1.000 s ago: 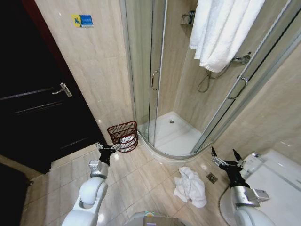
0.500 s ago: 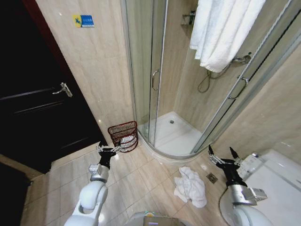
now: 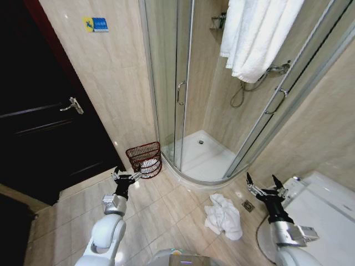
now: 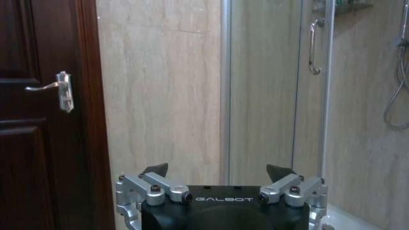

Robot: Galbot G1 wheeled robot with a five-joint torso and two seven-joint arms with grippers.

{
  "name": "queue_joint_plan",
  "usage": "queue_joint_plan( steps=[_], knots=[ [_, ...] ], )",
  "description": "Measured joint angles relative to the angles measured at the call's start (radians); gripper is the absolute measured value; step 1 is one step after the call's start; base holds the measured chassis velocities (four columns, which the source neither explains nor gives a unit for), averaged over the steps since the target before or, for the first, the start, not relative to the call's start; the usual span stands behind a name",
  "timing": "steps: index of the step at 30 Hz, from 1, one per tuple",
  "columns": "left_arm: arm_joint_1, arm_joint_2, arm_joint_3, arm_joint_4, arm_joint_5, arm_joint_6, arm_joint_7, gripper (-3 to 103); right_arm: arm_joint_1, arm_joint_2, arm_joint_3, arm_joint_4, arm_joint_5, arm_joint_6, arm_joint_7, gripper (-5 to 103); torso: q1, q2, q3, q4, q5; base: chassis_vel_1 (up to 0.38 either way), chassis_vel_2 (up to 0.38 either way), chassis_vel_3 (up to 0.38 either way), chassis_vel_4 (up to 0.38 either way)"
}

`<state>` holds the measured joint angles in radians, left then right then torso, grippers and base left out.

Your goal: Discard the used towel into the hamper.

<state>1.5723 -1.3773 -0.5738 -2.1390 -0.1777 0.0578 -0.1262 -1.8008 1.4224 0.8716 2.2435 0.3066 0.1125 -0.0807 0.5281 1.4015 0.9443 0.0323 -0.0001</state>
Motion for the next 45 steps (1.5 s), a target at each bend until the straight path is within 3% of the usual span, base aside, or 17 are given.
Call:
queue_joint_plan(
  steps=[12, 18, 24, 32, 45],
  knots=[
    [-0.001, -0.011, 0.003, 0.002, 0.002, -0.001, -0.004, 100, 0.023, -0.018, -0.002, -0.042, 0.006, 0.015, 0.008, 100, 0.0, 0.0, 0.0, -0.0003, 0.0002, 0.061, -0.077, -0.059, 0.056],
    [-0.003, -0.019, 0.018, 0.019, -0.008, -0.03, -0.01, 100, 0.151, -0.05, -0.029, -0.092, 0.031, -0.026, 0.007, 100, 0.0, 0.0, 0.0, 0.0001, 0.0001, 0.0, 0.0, 0.0, 0.0],
    [-0.033, -0.018, 0.076, 0.048, -0.012, -0.023, -0.034, 100, 0.265, -0.051, -0.058, -0.143, 0.048, -0.021, -0.027, 100, 0.0, 0.0, 0.0, 0.0001, 0.0003, 0.0, 0.0, 0.0, 0.0],
    [-0.077, 0.008, 0.119, 0.103, 0.012, -0.008, -0.02, 100, 0.416, -0.046, -0.073, -0.166, 0.068, -0.044, 0.001, 100, 0.0, 0.0, 0.0, -0.0002, 0.0, 0.0, 0.0, 0.0, 0.0],
    [-0.059, 0.009, 0.087, 0.121, 0.015, -0.013, -0.031, 100, 0.776, -0.195, -0.23, -0.224, 0.117, -0.14, 0.063, 100, 0.0, 0.0, 0.0, 0.0001, 0.0001, 0.0, 0.0, 0.0, 0.0]
  ],
)
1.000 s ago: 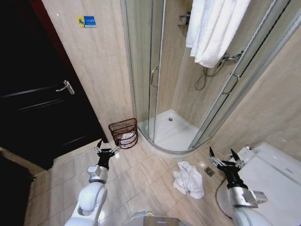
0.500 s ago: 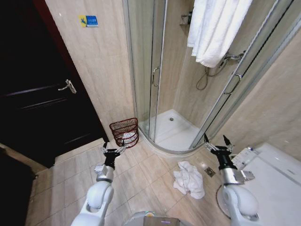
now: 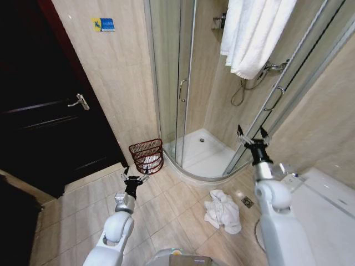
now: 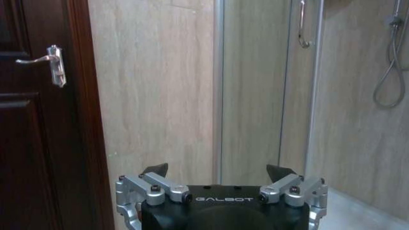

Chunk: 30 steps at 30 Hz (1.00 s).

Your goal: Discard the used towel into the hamper.

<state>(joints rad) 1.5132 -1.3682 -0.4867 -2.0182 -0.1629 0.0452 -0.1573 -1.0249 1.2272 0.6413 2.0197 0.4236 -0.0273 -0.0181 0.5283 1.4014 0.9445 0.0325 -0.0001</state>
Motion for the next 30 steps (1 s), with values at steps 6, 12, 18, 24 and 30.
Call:
queue_joint_plan(
  steps=[6, 12, 18, 24, 30],
  knots=[
    [0.018, -0.004, -0.009, 0.0, 0.001, -0.011, -0.002, 100, 0.141, -0.032, -0.061, -0.028, -0.017, -0.03, 0.046, 100, 0.0, 0.0, 0.0, -0.0002, 0.0002, 0.0, 0.0, 0.0, 0.0],
    [0.025, -0.003, -0.016, 0.007, 0.0, -0.018, -0.008, 100, 0.295, -0.076, -0.149, -0.053, -0.089, -0.042, 0.091, 100, 0.0, 0.0, 0.0, -0.0002, -0.0001, 0.0, 0.0, 0.0, 0.0],
    [0.028, -0.003, -0.019, 0.008, -0.002, -0.021, -0.011, 100, 0.411, -0.109, -0.193, -0.065, -0.112, -0.077, 0.13, 100, 0.0, 0.0, 0.0, -0.0001, 0.0001, 0.0, 0.0, 0.0, 0.0],
    [0.033, -0.004, -0.024, 0.013, -0.005, -0.029, -0.011, 100, 0.558, -0.181, -0.251, -0.1, -0.049, -0.135, 0.184, 100, 0.0, 0.0, 0.0, -0.0001, 0.0002, 0.0, 0.0, 0.0, 0.0],
    [0.034, -0.008, -0.02, 0.021, -0.005, -0.035, -0.012, 100, 0.735, -0.251, -0.313, -0.174, 0.016, -0.154, 0.189, 100, 0.0, 0.0, 0.0, -0.0004, 0.0003, 0.0, 0.0, 0.0, 0.0]
  ],
)
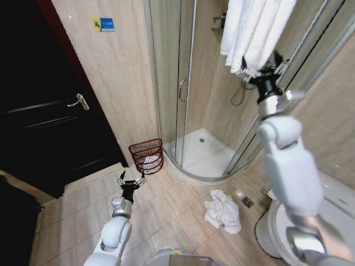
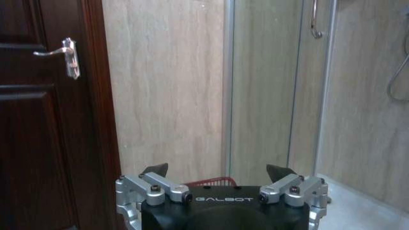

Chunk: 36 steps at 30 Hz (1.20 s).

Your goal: Discard the used towel into the hamper.

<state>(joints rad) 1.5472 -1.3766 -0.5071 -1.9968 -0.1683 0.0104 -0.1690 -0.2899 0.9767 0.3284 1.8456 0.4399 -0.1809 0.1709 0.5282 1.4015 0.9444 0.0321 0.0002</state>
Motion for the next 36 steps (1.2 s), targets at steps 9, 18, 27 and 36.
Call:
queue_joint_plan(
  steps=[9, 18, 27, 36],
  knots=[
    [-0.004, -0.016, 0.009, 0.009, 0.003, -0.006, 0.0, 100, 0.312, -0.018, -0.163, -0.168, 0.106, -0.028, 0.016, 100, 0.0, 0.0, 0.0, 0.0, 0.0, 0.0, 0.0, 0.0, 0.0],
    [0.002, -0.019, 0.004, 0.036, 0.003, -0.036, -0.001, 100, 0.634, 0.078, -0.292, -0.414, 0.092, -0.048, 0.033, 100, 0.0, 0.0, 0.0, 0.0003, -0.0003, 0.0, 0.0, 0.0, 0.0],
    [-0.003, -0.013, -0.009, 0.07, -0.017, -0.064, 0.005, 100, 0.743, 0.125, -0.339, -0.502, 0.088, -0.136, 0.128, 100, 0.0, 0.0, 0.0, 0.0, 0.0, 0.0, 0.0, 0.0, 0.0],
    [-0.004, -0.011, -0.023, 0.119, -0.024, -0.105, 0.011, 100, 0.882, 0.171, -0.405, -0.625, 0.088, -0.148, 0.146, 100, 0.0, 0.0, 0.0, 0.0002, -0.0004, 0.0, 0.0, 0.0, 0.0]
  ],
)
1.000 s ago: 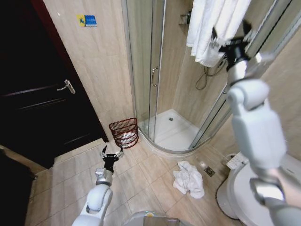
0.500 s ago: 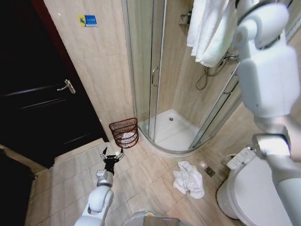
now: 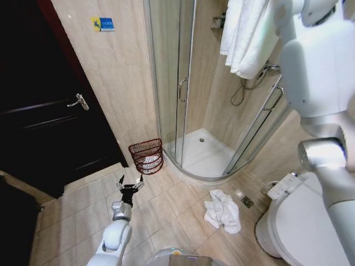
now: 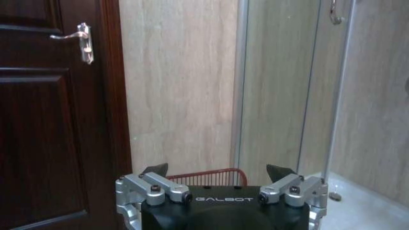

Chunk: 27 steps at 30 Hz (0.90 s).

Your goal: Discard the used towel into the hamper.

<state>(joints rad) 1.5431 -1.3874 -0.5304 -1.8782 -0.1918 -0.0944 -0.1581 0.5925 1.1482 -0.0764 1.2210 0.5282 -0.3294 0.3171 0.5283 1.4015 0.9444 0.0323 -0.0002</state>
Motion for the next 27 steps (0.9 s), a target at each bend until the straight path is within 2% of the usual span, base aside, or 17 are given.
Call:
queue_joint_plan(
  steps=[6, 12, 20, 23, 25, 26, 27],
  knots=[
    [-0.001, -0.003, -0.001, 0.038, 0.003, -0.026, 0.005, 100, 0.079, 0.022, -0.031, -0.054, -0.005, -0.017, 0.003, 100, 0.0, 0.0, 0.0, 0.0, 0.0, 0.0, 0.0, 0.0, 0.0],
    [-0.004, -0.001, -0.003, 0.049, -0.011, -0.039, 0.011, 100, 0.19, 0.064, -0.054, -0.204, -0.028, -0.021, 0.015, 100, 0.0, 0.0, 0.0, 0.0, -0.0001, 0.0, 0.0, 0.0, 0.0],
    [-0.015, 0.001, -0.003, 0.065, -0.013, -0.047, 0.014, 100, 0.211, 0.062, -0.059, -0.238, -0.005, -0.032, 0.025, 101, 0.0, 0.0, 0.0, 0.0, 0.0001, 0.0, 0.0, 0.0, 0.0],
    [-0.023, 0.001, -0.002, 0.075, -0.01, -0.051, 0.015, 100, 0.181, 0.047, -0.061, -0.211, 0.016, -0.032, 0.011, 88, 0.0, 0.0, 0.0, -0.0001, 0.0004, 0.0, 0.0, 0.0, 0.0],
    [-0.024, 0.001, -0.002, 0.075, -0.01, -0.051, 0.015, 100, 0.179, 0.047, -0.061, -0.209, 0.017, -0.031, 0.011, 88, 0.0, 0.0, 0.0, -0.0001, 0.0004, 0.0, 0.0, 0.0, 0.0],
    [-0.028, 0.001, -0.002, 0.078, -0.009, -0.051, 0.015, 100, 0.165, 0.044, -0.061, -0.193, 0.027, -0.031, 0.009, 77, 0.0, 0.0, 0.0, -0.0001, 0.0004, 0.0, 0.0, 0.0, 0.0],
    [-0.03, 0.001, -0.002, 0.08, -0.009, -0.051, 0.015, 100, 0.158, 0.044, -0.06, -0.185, 0.03, -0.031, 0.009, 72, 0.0, 0.0, 0.0, -0.0001, 0.0003, 0.0, 0.0, 0.0, 0.0]
  ],
)
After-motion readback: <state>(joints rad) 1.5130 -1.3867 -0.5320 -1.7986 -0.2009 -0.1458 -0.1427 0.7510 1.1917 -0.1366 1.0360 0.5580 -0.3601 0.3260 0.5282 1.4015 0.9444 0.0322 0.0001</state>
